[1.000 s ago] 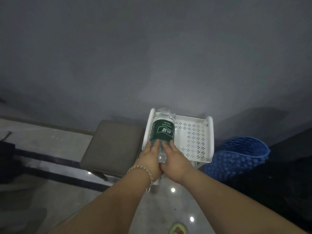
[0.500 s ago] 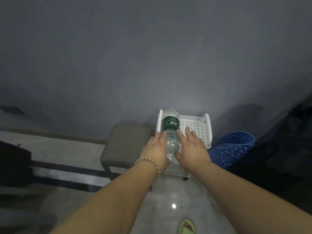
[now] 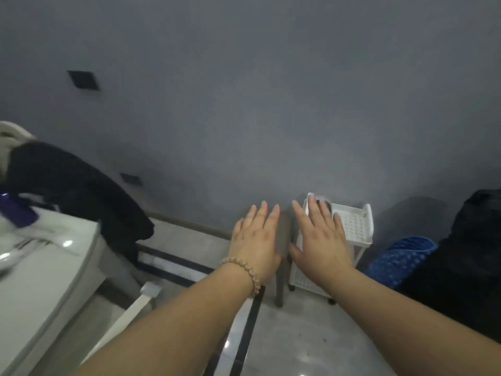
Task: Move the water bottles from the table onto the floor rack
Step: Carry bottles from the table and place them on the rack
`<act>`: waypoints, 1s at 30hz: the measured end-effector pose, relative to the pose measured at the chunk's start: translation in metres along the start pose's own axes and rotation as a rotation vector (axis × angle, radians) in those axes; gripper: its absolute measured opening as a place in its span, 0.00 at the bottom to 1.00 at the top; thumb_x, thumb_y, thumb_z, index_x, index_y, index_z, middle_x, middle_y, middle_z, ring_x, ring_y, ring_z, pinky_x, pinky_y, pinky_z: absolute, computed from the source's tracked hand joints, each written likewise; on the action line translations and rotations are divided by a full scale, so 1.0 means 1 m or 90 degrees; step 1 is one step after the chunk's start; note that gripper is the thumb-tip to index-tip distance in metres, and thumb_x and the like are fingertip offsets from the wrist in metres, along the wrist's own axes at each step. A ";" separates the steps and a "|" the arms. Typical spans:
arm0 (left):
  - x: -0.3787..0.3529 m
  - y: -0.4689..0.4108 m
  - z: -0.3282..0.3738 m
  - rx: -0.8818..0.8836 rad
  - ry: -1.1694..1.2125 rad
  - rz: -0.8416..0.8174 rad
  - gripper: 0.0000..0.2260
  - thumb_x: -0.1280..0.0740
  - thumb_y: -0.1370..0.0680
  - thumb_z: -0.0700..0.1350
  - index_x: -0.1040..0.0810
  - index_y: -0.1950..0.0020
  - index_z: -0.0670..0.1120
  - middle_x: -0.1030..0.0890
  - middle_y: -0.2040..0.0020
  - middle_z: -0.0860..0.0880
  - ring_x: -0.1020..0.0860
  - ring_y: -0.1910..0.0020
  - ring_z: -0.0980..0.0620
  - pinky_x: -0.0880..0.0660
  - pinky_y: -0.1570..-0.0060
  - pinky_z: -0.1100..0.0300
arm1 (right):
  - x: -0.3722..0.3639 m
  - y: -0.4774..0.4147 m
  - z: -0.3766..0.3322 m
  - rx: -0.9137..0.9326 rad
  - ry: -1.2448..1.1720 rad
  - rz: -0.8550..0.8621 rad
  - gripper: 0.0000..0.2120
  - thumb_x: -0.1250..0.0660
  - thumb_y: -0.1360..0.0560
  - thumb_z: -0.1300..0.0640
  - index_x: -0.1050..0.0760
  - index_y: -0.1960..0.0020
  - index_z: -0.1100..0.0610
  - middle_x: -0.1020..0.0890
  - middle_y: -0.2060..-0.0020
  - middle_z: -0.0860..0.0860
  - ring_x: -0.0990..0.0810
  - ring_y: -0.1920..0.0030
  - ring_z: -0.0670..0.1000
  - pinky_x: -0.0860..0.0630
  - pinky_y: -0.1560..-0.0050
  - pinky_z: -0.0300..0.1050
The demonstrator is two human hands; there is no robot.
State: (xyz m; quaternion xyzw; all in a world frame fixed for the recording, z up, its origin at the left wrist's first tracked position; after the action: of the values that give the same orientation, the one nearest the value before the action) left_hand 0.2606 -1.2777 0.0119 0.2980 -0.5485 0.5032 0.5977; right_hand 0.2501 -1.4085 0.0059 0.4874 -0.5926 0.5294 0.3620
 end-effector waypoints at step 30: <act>0.307 0.621 -0.501 0.465 -0.198 0.195 0.37 0.35 0.26 0.54 0.52 0.23 0.53 0.46 0.23 0.48 0.47 0.25 0.47 0.47 0.30 0.48 | -0.014 0.284 -0.772 0.429 -0.305 -0.071 0.35 0.31 0.29 0.49 0.40 0.25 0.50 0.37 0.26 0.52 0.40 0.27 0.54 0.48 0.27 0.52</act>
State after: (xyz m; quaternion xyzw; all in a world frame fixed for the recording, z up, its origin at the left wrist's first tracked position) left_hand -0.1709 -0.5423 0.0734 0.4777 -0.4557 0.6964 0.2814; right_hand -0.0858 -0.6594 0.0513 0.7192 -0.4261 0.5453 0.0623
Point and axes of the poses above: each hand's wrist, its own y-axis away from the middle knuckle, its own x-axis out of the back of the hand, z = x × y, the point moved 5 cm from there along -y, towards the middle knuckle
